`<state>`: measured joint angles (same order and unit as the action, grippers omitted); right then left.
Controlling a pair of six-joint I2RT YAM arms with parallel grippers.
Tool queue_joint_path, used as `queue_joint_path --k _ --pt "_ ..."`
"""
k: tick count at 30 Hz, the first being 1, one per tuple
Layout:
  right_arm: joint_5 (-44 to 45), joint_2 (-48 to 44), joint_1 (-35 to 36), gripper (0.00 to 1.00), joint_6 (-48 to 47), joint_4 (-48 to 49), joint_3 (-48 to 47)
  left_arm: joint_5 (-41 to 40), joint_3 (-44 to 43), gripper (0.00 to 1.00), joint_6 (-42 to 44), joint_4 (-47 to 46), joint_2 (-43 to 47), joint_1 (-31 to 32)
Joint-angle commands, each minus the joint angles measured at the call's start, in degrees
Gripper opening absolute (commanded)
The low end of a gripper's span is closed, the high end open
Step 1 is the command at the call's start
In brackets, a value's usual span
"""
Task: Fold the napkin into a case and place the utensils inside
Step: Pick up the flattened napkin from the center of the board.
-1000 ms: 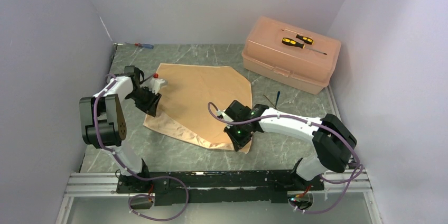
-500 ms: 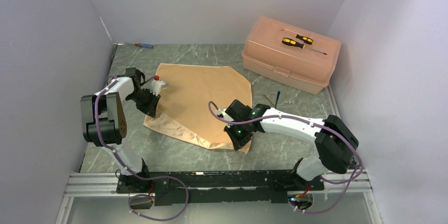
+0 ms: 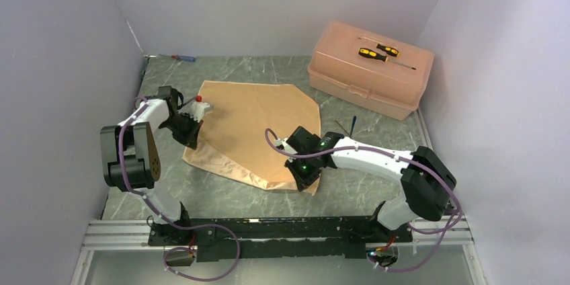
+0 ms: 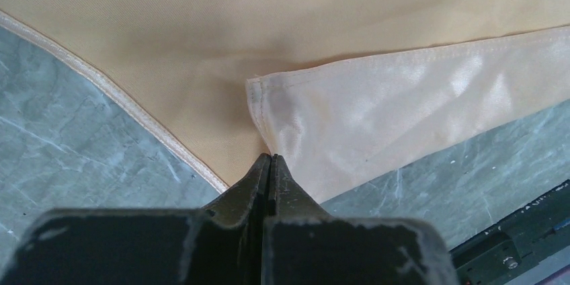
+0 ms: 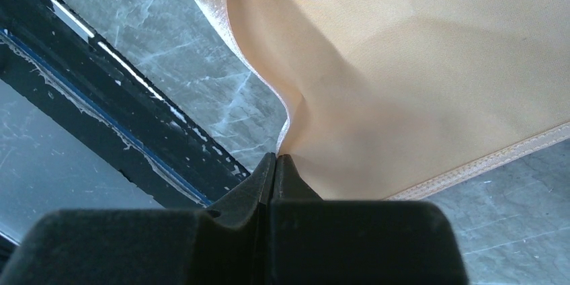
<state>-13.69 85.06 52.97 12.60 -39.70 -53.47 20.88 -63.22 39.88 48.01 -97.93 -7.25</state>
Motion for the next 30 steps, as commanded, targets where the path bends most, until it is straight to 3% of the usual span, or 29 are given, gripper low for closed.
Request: queue_joint_path --k 1,9,19,30 --pt "1.01 -1.45 0.11 0.00 -0.10 -0.18 -2.98 2.68 -1.09 0.03 0.25 2.56 2.23 0.08" --pt "1.39 -4.55 0.08 0.00 -0.65 -2.70 -6.19 4.38 -4.98 0.02 -2.51 7.37 6.52 -0.52" --pt "-1.74 -4.81 1.05 0.00 1.72 -2.46 -1.78 3.04 2.95 0.03 -1.03 8.90 12.86 -3.08" --pt "-4.55 -12.63 5.55 0.00 4.15 -7.27 -0.43 3.76 6.04 0.02 4.07 19.32 28.74 -4.26"
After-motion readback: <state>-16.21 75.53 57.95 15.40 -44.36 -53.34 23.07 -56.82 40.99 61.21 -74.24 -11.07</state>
